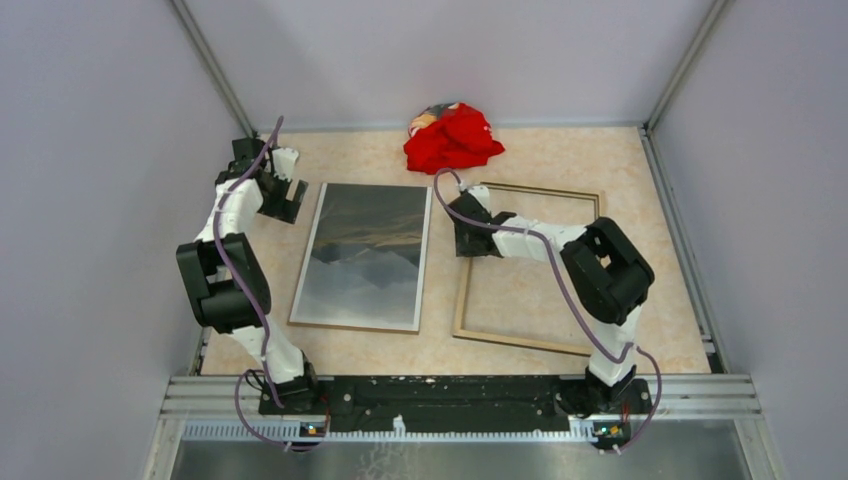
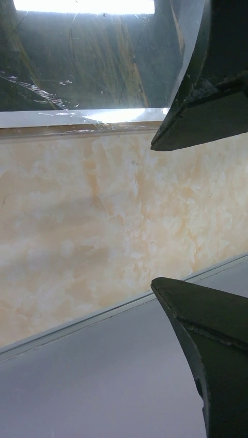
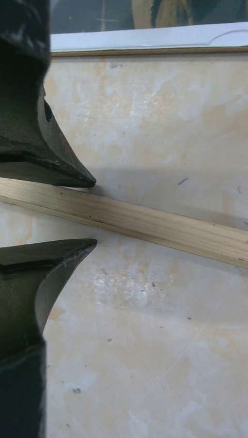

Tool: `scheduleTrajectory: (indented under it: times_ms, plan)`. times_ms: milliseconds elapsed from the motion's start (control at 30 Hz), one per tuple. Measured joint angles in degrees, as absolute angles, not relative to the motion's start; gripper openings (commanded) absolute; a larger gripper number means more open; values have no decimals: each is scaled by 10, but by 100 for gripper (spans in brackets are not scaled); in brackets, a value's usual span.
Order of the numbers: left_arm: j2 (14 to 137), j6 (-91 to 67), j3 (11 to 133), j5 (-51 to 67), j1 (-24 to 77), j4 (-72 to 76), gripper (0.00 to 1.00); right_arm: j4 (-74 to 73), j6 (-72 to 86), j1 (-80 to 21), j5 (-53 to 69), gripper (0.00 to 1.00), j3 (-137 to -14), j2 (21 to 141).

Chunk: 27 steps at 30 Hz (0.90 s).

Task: Put the photo into the frame
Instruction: Move the photo frame to the center of the board.

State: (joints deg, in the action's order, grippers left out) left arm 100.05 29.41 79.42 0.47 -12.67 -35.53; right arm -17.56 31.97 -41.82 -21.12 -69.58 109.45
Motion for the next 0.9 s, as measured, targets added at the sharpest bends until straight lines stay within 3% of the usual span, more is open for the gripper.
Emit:
scheduleTrajectory:
  times_ms: [300,900]
  plan:
    - [1001,298,794,3,-127,-355,98,-159,222,-415,-160,38,-679,1083]
    - [1001,297,794,24,-127,-347,99,-182,190,-414,-128,36,-710,1099]
